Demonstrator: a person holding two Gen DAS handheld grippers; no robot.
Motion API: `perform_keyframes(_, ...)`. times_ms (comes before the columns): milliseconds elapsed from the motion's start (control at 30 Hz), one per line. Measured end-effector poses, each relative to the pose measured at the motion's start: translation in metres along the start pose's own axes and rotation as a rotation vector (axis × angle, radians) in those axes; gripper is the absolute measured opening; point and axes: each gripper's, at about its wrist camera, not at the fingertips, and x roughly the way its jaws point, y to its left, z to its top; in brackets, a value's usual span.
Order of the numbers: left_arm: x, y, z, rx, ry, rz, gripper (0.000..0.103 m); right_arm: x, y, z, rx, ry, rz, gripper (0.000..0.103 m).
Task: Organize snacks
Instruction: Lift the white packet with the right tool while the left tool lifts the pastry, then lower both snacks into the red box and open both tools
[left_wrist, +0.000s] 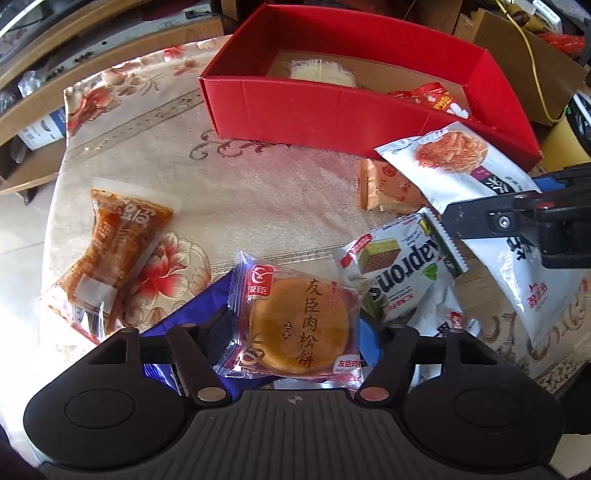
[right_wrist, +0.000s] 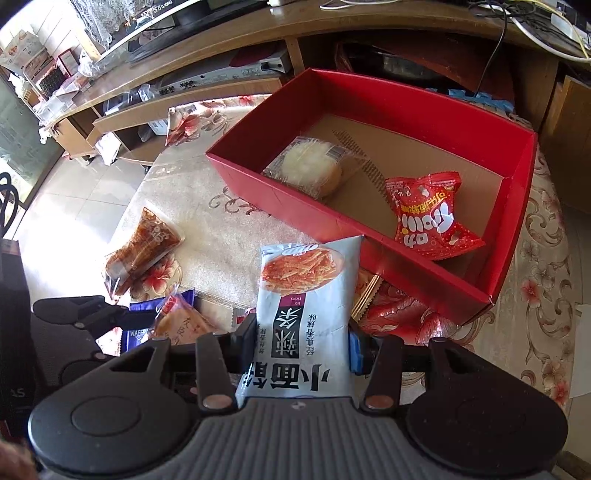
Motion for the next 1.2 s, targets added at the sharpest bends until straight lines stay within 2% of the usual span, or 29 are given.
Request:
perform_keyframes(433, -0.024, 0.015, 0.009, -0.082, -0.074, -0.063, 0.071, -0.008, 0.003, 0.003, -0.020, -0.035, 0.011, 0.046)
perform_keyframes(567, -0.027, 0.020, 0.012, -0.110, -0.072, -0.076, 0.072, -0.011, 0.003, 0.003, -0.019, -0.040, 0.022, 0.046)
perform_keyframes(867, -0.041, 0.027, 0.022, -0.155, -0.120, -0.123, 0.072, -0.029, 0.003, 0.010, 0.000, -0.097, 0.057, 0.046)
perform_keyframes(1100, -0.049, 0.026, 0.049, -0.169, -0.172, -0.144, 0.072, -0.038, -0.007, 0.027, 0.048, -0.145, 0.052, 0.046)
perform_keyframes(1200, -0.052, 0.019, 0.068, -0.152, -0.220, -0.142, 0.072, -0.043, -0.013, 0.040, 0.070, -0.176, 0.044, 0.046)
